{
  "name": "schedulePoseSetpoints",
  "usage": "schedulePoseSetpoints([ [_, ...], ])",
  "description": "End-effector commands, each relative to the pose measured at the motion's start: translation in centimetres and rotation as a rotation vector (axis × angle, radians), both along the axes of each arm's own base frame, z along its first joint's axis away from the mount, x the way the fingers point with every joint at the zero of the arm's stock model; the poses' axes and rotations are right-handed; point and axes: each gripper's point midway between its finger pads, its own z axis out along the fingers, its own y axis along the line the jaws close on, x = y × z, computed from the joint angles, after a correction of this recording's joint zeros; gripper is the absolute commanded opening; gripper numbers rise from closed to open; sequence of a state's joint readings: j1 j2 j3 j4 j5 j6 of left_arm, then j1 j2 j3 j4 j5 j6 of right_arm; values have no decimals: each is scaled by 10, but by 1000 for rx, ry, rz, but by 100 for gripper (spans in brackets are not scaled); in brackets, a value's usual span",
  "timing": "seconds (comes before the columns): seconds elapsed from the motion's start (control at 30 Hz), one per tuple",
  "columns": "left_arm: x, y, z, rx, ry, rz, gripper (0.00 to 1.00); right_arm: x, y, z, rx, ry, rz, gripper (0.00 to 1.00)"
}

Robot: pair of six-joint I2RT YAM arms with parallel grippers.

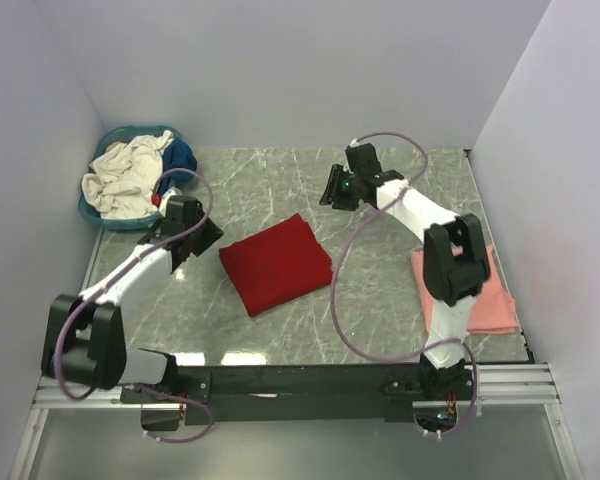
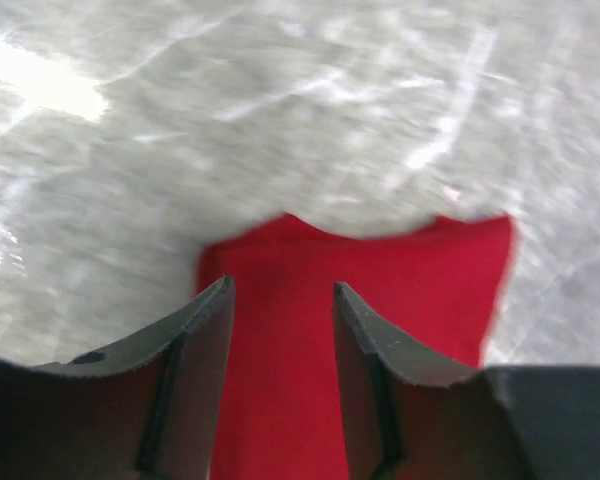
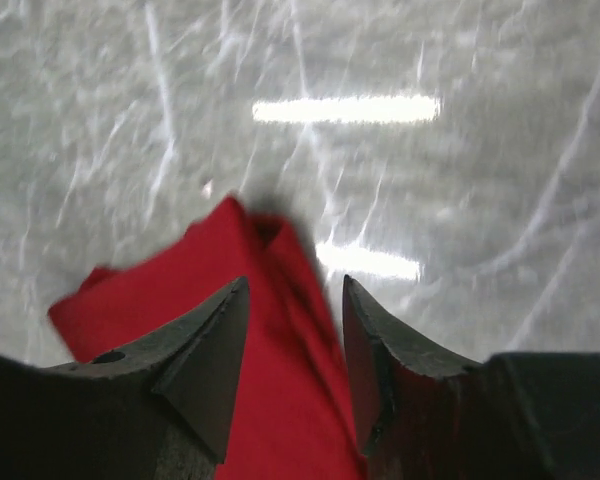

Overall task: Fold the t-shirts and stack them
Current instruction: Fold the tshirt

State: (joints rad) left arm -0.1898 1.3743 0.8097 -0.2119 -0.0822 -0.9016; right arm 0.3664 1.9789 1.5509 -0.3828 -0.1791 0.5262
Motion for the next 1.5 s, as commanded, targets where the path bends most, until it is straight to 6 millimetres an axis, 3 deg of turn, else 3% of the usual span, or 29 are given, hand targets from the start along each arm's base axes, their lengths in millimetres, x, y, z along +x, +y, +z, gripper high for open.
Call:
schedulePoseSetpoints([
  [0.0, -12, -23, 29, 31, -76, -72, 48, -30, 7, 41, 30, -80, 37, 49],
  [0.07, -27, -50, 35, 18, -97, -141, 44, -50, 10, 28, 36, -60, 57, 48],
  [0.13, -35, -76, 41, -28, -132, -212, 34, -65, 15, 32, 56, -70, 71, 48],
  [0.27, -65, -141, 35, -94, -126, -403, 27, -83, 14, 22, 75, -53, 73, 47],
  [0.37, -73, -172, 31, -103, -125, -477, 22, -88, 10, 15, 62, -46, 67, 47],
  [0.5, -70, -193, 25, -116, -139, -523, 21, -90, 7, 16, 54, -52, 64, 46],
  [0.57, -72, -202, 13, -121, -121, -553, 20, -90, 5, 15, 45, -51, 59, 46],
  [0.73, -85, -212, -27, -108, -39, -575, 17, -91, 3, 7, 28, -45, 59, 47],
  [0.83, -104, -208, -65, -81, 61, -570, 16, -91, 3, -1, 15, -32, 66, 48],
  [0.93, -116, -201, -83, -58, 120, -555, 14, -92, 4, -10, 5, -20, 83, 51],
  [1.23, -125, -175, -72, 32, 140, -527, 17, -103, 15, -31, -2, 23, 170, 63],
  [1.47, -135, -153, -67, 33, 154, -519, 28, -126, 25, -48, -15, 57, 211, 64],
])
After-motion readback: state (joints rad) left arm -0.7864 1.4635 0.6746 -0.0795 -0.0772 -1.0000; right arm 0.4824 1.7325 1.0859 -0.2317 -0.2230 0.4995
